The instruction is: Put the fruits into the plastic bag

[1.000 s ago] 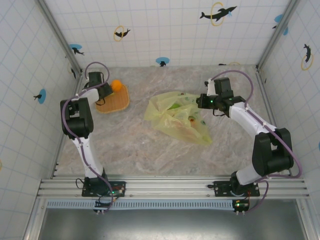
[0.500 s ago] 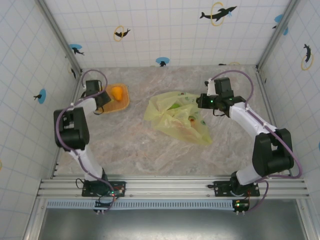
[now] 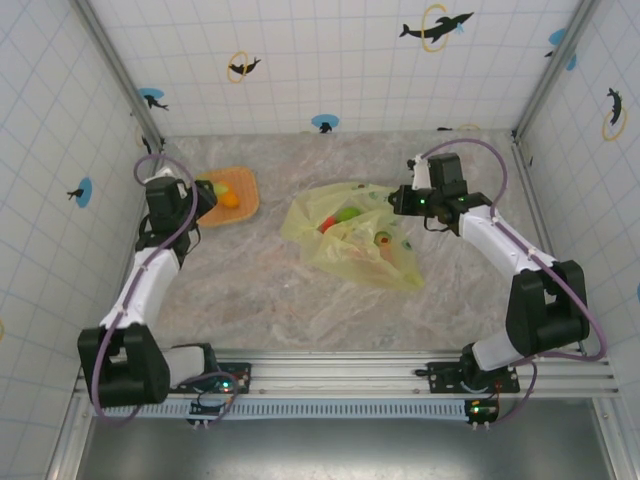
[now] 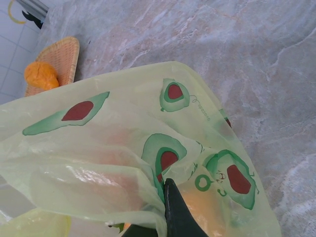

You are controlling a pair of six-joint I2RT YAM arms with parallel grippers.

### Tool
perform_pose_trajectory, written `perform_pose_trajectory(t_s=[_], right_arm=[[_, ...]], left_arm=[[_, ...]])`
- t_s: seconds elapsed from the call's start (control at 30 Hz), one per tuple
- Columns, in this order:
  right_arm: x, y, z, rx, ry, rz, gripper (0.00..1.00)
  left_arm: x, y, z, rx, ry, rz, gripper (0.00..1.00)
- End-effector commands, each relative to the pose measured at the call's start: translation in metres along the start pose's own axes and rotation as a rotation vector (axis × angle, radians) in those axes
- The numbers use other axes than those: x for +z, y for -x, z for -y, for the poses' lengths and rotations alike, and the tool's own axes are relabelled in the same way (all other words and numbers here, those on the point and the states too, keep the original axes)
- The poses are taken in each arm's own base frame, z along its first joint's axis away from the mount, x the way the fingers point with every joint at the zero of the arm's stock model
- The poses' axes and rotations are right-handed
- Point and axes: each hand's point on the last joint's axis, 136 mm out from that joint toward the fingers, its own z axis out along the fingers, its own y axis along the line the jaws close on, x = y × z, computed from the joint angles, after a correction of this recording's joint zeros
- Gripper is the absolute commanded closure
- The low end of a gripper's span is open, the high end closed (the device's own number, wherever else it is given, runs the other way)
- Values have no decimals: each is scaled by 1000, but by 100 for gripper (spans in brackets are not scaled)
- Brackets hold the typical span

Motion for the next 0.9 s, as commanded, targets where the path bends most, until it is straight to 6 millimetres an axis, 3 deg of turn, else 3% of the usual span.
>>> perform_pose_trajectory(t_s=[0.0, 0.2, 0.33, 0.4, 0.43, 0.5, 0.67, 0.83, 0.87], right_arm=[[-2, 12, -16, -24, 40, 37, 100], [1, 13, -31, -46, 67, 36, 100], [1, 14, -40, -60, 79, 31, 100], [-1, 15, -45, -72, 85, 34, 100], [-3, 12, -51, -75, 117, 23, 100], [-6, 12, -55, -85, 124, 24, 100], [-15, 8, -60, -120, 139, 18, 100], [-19, -11, -57, -160, 145, -30, 100], [-19, -15, -56, -163, 144, -38, 100]], left_arm=[[-31, -5, 77, 51, -232, -10, 52], [-80, -55, 201, 145, -579, -94, 54], [-101, -105, 256, 221, -720, -197, 54], [-104, -133, 272, 272, -754, -257, 54], [-101, -146, 273, 294, -745, -287, 54], [-94, -155, 279, 319, -724, -306, 54], [-61, -185, 255, 373, -599, -360, 54], [-37, -185, 235, 382, -461, -309, 54], [-30, -194, 223, 395, -426, -318, 54]])
